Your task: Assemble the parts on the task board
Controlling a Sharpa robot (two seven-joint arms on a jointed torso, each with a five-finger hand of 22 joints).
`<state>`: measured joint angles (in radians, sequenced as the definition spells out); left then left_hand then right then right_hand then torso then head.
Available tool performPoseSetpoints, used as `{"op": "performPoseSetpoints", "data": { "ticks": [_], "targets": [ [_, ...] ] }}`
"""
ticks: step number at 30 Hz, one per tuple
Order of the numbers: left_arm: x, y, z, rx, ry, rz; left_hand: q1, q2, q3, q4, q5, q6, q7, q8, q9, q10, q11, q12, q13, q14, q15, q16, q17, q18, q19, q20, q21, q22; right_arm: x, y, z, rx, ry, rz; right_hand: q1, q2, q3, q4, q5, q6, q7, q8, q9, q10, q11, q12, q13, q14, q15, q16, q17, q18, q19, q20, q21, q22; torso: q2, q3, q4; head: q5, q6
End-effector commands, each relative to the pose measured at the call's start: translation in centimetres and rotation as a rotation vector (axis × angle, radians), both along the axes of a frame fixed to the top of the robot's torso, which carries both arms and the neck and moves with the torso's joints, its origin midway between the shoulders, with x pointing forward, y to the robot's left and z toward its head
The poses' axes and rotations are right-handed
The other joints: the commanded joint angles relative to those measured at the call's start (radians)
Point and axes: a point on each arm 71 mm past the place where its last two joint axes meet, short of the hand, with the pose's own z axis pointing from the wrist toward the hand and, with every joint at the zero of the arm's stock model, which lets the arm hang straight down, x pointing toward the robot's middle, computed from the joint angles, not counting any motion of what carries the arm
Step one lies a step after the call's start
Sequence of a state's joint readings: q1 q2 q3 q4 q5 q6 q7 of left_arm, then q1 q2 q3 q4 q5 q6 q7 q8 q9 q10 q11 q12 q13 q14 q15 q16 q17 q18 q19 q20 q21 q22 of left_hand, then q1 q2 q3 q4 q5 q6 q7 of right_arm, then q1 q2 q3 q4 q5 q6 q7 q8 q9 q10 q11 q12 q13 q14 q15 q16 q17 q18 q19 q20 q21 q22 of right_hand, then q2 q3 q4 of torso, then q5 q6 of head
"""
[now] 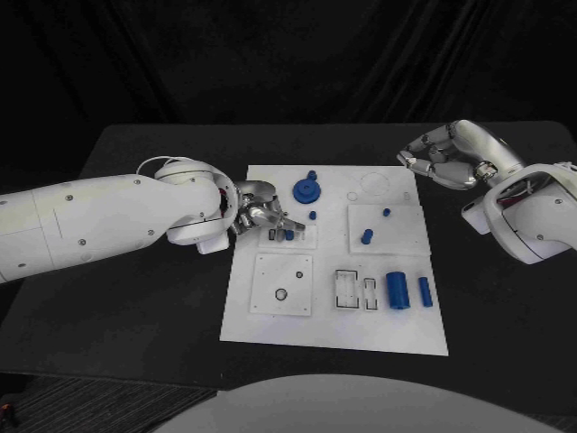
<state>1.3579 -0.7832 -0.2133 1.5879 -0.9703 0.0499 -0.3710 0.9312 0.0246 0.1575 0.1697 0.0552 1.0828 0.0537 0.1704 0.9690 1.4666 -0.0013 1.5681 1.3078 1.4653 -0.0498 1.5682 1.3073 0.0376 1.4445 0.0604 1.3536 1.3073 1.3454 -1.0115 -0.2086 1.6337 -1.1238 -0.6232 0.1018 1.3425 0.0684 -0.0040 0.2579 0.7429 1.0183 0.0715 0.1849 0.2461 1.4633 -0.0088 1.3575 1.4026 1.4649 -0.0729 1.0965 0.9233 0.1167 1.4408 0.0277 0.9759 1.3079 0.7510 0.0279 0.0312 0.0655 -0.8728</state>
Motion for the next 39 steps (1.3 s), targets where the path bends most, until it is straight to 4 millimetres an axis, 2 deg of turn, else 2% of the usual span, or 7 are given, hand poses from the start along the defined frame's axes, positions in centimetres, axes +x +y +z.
{"op": "performPoseSetpoints", "data": {
  "ticks": [1, 18, 24, 28, 32, 38, 39],
  "targets": [
    [-0.1, -0.2, 0.0, -0.011, 0.001, -0.011, 0.001, 0.012, -0.006, -0.002, 0.002, 0.004, -0.002, 0.005, 0.003, 0.104, -0.007, 0.003, 0.263, 0.106, -0.004, 0.003, 0.263, 0.014, 0.007, -0.001, 0.006, 0.191, 0.0, -0.1, -0.1, -0.005, 0.010, -0.014, 0.010, -0.003, 0.006, 0.001, 0.003, 0.007, 0.001, -0.002, 0.001, 0.012, -0.002, -0.005, -0.084, 0.016, -0.006, 0.004, -0.001, -0.008, -0.005, 0.000, 0.001, 0.030, -0.002, 0.0001, -0.0003, 0.000, 0.000],
    [0.0, -0.3, 0.0, -0.014, -0.003, -0.008, 0.011, 0.024, -0.009, -0.004, 0.006, 0.005, -0.006, 0.016, 0.019, 0.104, -0.011, 0.003, 0.263, 0.106, -0.008, 0.003, 0.263, 0.014, 0.011, -0.004, 0.009, 0.193, 0.1, -0.1, -0.2, -0.006, 0.012, -0.015, 0.010, -0.003, 0.007, 0.001, 0.004, 0.007, 0.001, -0.002, 0.001, 0.012, -0.002, -0.007, -0.086, 0.016, -0.007, 0.003, -0.002, -0.008, -0.005, 0.000, 0.001, 0.030, 0.000, 0.0002, 0.0002, -0.001, 0.000],
    [-0.2, 0.4, 0.3, -0.030, -0.030, 0.014, 0.017, 0.025, -0.011, -0.006, 0.009, 0.004, -0.007, 0.021, 0.026, 0.104, -0.013, 0.003, 0.263, 0.106, -0.010, 0.003, 0.263, 0.012, 0.016, -0.006, 0.016, 0.196, 0.0, -0.2, -0.2, -0.006, 0.012, -0.017, 0.010, -0.003, 0.007, 0.001, 0.004, 0.007, 0.001, -0.002, 0.001, 0.012, -0.002, -0.007, -0.086, 0.016, -0.007, 0.003, -0.002, -0.008, -0.005, 0.000, 0.001, 0.030, 0.001, 0.0003, -0.0003, 0.000, 0.000],
    [-0.3, 1.2, 1.4, -0.030, -0.083, 0.023, 0.024, 0.021, -0.029, -0.006, 0.011, 0.011, -0.016, 0.048, 0.057, 0.104, -0.022, 0.003, 0.263, 0.106, -0.019, 0.003, 0.263, 0.005, 0.035, -0.015, 0.043, 0.206, 0.0, -0.3, -0.2, -0.006, 0.012, -0.021, 0.011, -0.004, 0.009, 0.000, 0.004, 0.006, 0.002, -0.003, 0.001, 0.012, -0.002, -0.007, -0.086, 0.016, -0.007, 0.003, -0.002, -0.008, -0.005, 0.000, 0.001, 0.030, 0.001, 0.0000, -0.0007, 0.003, 0.000],
    [0.1, 2.0, 3.5, -0.034, -0.144, 0.035, 0.025, 0.017, -0.054, 0.003, 0.008, 0.011, -0.025, 0.081, 0.099, 0.104, -0.031, 0.003, 0.263, 0.106, -0.029, 0.003, 0.263, -0.003, 0.057, -0.025, 0.077, 0.218, 0.0, -0.3, -0.2, -0.006, 0.014, -0.024, 0.011, -0.005, 0.009, 0.000, 0.004, 0.006, 0.002, -0.003, 0.001, 0.011, -0.002, -0.009, -0.088, 0.016, -0.007, 0.003, -0.002, -0.007, -0.005, -0.001, 0.000, 0.030, 0.000, 0.0002, -0.0002, 0.004, 0.000],
    [0.6, 3.1, 6.3, -0.060, -0.238, 0.073, 0.063, 0.023, -0.094, 0.009, 0.019, -0.038, -0.033, 0.159, 0.237, 0.104, -0.043, 0.003, 0.263, 0.106, -0.041, 0.003, 0.263, -0.029, 0.111, -0.038, 0.184, 0.252, -0.1, -0.5, -0.1, -0.004, 0.011, -0.027, 0.010, -0.005, 0.010, 0.002, 0.003, 0.006, 0.002, -0.003, 0.001, 0.000, -0.002, -0.033, -0.116, 0.016, -0.007, 0.005, 0.000, -0.008, -0.005, -0.001, 0.002, 0.031, -0.001, -0.0002, 0.0004, 0.004, 0.000],
    [0.8, 3.3, 6.7, -0.062, -0.250, 0.078, 0.067, 0.023, -0.097, 0.010, 0.020, -0.042, -0.034, 0.164, 0.247, 0.104, -0.043, 0.003, 0.263, 0.106, -0.042, 0.003, 0.263, -0.029, 0.112, -0.039, 0.186, 0.253, -0.2, -0.5, -0.1, -0.003, 0.010, -0.028, 0.010, -0.005, 0.010, 0.002, 0.003, 0.006, 0.002, -0.003, 0.001, -0.001, -0.002, -0.036, -0.118, 0.016, -0.007, 0.004, -0.001, -0.008, -0.005, -0.001, 0.003, 0.032, -0.001, -0.0001, 0.0004, 0.004, 0.000]
  ]
}}
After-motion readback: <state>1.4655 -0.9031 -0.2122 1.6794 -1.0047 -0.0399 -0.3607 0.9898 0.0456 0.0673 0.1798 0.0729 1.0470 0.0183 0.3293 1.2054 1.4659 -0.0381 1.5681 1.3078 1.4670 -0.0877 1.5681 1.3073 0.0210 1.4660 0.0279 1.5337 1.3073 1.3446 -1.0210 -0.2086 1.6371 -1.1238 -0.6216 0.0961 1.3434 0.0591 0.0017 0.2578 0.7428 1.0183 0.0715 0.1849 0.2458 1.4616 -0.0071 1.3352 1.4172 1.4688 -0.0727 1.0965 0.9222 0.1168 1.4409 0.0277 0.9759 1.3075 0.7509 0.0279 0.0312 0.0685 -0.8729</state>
